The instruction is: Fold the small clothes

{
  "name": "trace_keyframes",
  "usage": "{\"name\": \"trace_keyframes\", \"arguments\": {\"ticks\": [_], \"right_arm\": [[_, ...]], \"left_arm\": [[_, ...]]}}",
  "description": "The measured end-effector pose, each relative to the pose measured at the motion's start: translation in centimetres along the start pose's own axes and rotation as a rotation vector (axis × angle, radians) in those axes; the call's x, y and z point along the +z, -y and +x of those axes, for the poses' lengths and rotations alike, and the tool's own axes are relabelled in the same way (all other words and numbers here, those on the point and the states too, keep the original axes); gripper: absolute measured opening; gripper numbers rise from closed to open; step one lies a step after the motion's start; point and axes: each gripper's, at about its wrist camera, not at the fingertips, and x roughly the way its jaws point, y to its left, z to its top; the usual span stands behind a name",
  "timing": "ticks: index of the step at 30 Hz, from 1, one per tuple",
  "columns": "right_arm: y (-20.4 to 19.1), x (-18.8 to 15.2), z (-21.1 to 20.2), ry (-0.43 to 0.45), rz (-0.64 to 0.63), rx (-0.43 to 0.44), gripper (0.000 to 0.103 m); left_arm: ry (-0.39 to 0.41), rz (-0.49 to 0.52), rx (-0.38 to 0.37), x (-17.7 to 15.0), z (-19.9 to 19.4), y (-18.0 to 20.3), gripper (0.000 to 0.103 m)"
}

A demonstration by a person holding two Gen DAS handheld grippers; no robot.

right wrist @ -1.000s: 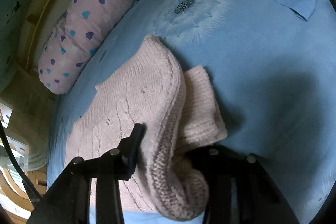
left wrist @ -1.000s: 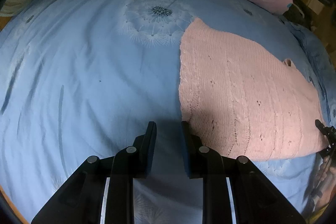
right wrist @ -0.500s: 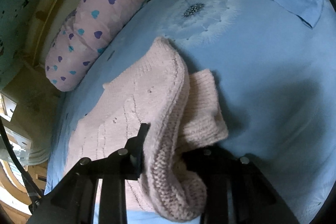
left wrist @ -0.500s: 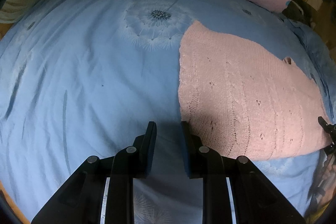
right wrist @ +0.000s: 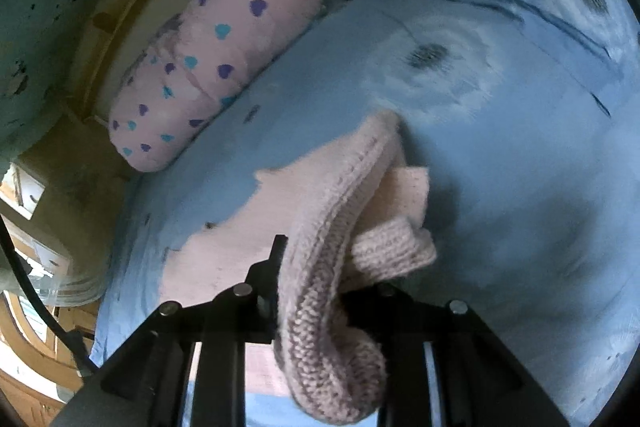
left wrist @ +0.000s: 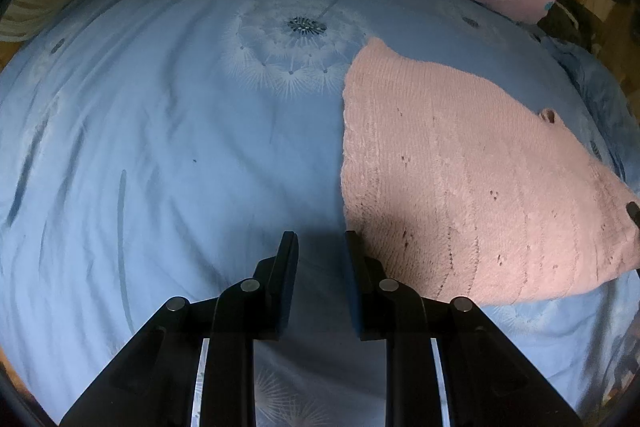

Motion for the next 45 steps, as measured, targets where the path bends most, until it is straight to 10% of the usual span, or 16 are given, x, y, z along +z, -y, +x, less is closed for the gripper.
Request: {"name": "trace_keyframes", "arguments": {"ticks": [23, 45], "right_arm": [[-17.2, -2.3, 3.1, -0.027, -0.205, 0.130, 0.024], [-28.2, -15.2, 15.9, -0.271, -0.592, 0.056, 0.025]], "left_arm": [[-0.007, -0.097, -0.016, 0.3, -0.4, -3.1, 0.016], [-0.002, -0.226, -0.054, 0.0, -1.0, -7.9, 0.016]]}}
